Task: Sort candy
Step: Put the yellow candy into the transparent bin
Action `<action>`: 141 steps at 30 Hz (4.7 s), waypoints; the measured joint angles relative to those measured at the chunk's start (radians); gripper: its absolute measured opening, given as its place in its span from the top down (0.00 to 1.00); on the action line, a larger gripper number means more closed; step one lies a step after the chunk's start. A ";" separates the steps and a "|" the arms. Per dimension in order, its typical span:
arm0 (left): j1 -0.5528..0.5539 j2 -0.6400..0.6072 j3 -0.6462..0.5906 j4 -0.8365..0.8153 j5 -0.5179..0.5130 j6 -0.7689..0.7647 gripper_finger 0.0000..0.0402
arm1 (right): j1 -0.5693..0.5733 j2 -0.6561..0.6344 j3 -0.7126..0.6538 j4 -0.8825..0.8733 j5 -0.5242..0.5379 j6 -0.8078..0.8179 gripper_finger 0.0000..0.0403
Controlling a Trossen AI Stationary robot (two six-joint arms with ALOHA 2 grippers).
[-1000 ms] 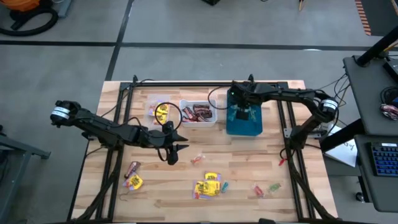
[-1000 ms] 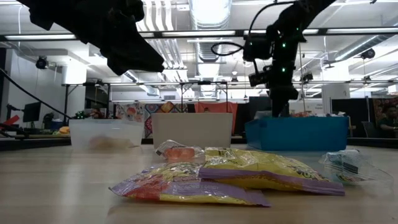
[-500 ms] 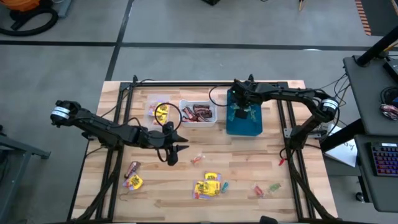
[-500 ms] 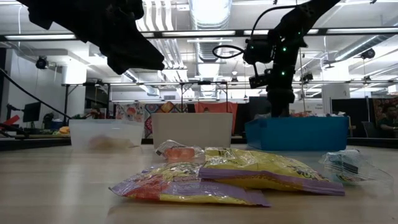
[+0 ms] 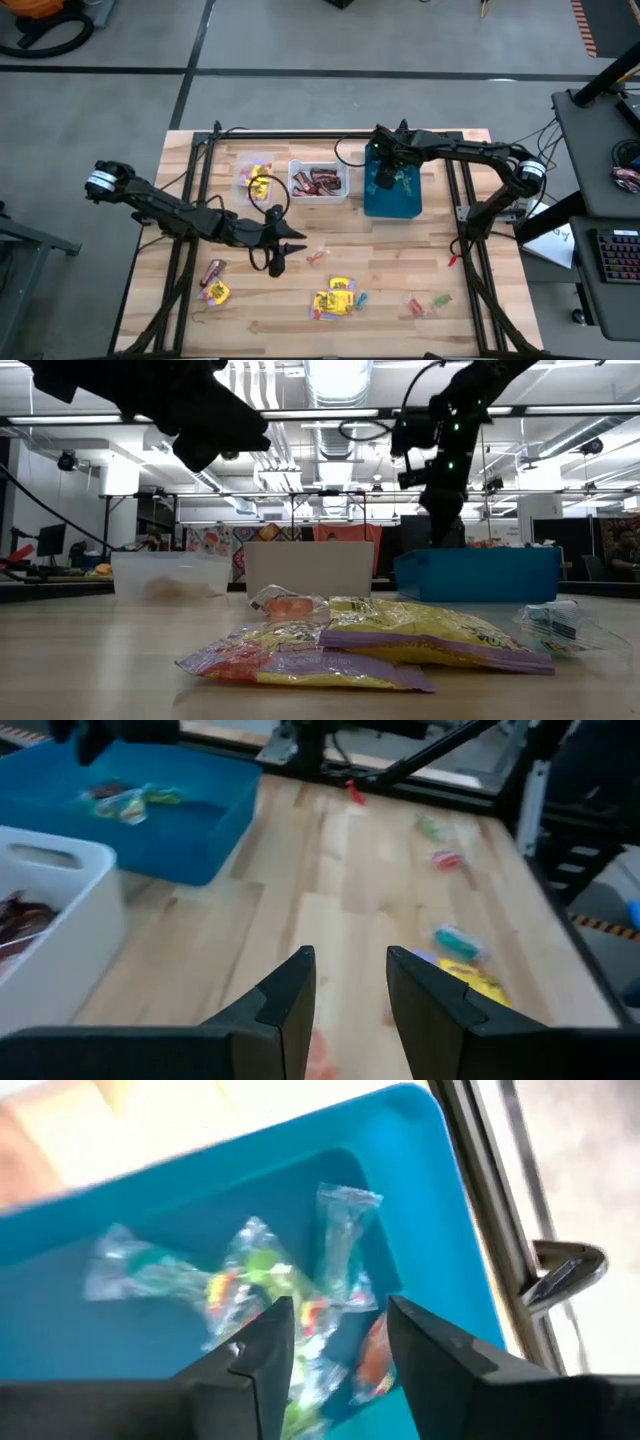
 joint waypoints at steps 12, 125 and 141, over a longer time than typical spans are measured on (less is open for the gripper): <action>-0.116 0.201 0.038 0.125 0.000 0.001 0.73 | 0.285 -0.182 0.009 -0.085 -0.080 0.256 0.64; 0.008 -0.104 0.418 -1.370 -0.564 -0.436 1.00 | 0.856 -0.227 -0.121 0.076 0.087 0.678 0.66; 0.444 -0.197 0.185 -1.293 -0.522 -0.527 1.00 | 0.856 -0.227 -0.178 0.178 0.089 0.702 0.66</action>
